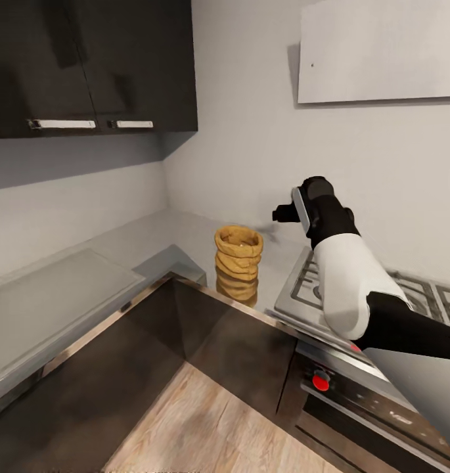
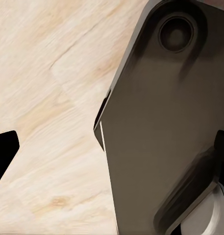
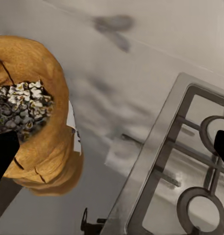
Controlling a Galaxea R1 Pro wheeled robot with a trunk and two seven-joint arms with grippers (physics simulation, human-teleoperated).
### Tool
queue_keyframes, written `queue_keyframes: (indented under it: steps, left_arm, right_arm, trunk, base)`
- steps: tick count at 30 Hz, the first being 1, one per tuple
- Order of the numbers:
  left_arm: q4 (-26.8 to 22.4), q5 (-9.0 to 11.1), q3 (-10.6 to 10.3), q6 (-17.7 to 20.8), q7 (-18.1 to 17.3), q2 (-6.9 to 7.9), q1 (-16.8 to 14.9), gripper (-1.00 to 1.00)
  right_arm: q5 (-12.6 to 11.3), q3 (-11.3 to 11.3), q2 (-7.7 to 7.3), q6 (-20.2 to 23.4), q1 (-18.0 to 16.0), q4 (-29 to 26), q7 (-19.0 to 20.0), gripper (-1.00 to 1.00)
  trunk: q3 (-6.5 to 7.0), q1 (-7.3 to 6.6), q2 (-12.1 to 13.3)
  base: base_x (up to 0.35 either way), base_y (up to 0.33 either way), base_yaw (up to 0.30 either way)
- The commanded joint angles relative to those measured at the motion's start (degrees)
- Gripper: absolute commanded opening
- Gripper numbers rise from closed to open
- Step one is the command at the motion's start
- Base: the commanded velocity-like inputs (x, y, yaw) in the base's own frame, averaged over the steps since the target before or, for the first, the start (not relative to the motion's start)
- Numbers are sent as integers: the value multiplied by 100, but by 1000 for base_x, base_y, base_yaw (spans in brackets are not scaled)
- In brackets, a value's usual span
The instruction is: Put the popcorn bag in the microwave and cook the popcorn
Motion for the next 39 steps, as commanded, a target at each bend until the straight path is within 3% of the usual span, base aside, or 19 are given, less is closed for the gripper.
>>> queue_keyframes:
  steps: [1, 12, 25, 33, 39]
  left_arm:
    - [-9, 14, 19, -13, 11, -2, 2, 100]
    - [-9, 15, 22, -13, 11, -2, 2, 100]
    - [-9, 9, 19, -13, 11, -12, 2, 100]
    - [-9, 6, 15, -13, 3, -11, 2, 100]
    - [-9, 6, 15, -13, 2, -7, 2, 100]
  right_arm:
    - [-7, -27, 7, 13, -5, -5, -16, 100]
    - [0, -27, 7, 13, -5, -5, -16, 100]
    - [99, -25, 7, -137, -5, -5, 21, 100]
    - [68, -11, 7, -202, 4, 28, 79, 100]
    - [55, 8, 7, -615, 359, 50, 105, 100]
  trunk:
    - [-6, 1, -4]
    - [-6, 1, -4]
    - [-6, 1, -4]
    - [-6, 1, -4]
    - [-6, 1, -4]
  base:
    - [0, 0, 274]
    - [0, 0, 243]
    - [2, 0, 7]
    - [231, -54, 0]
    - [211, -111, 0]
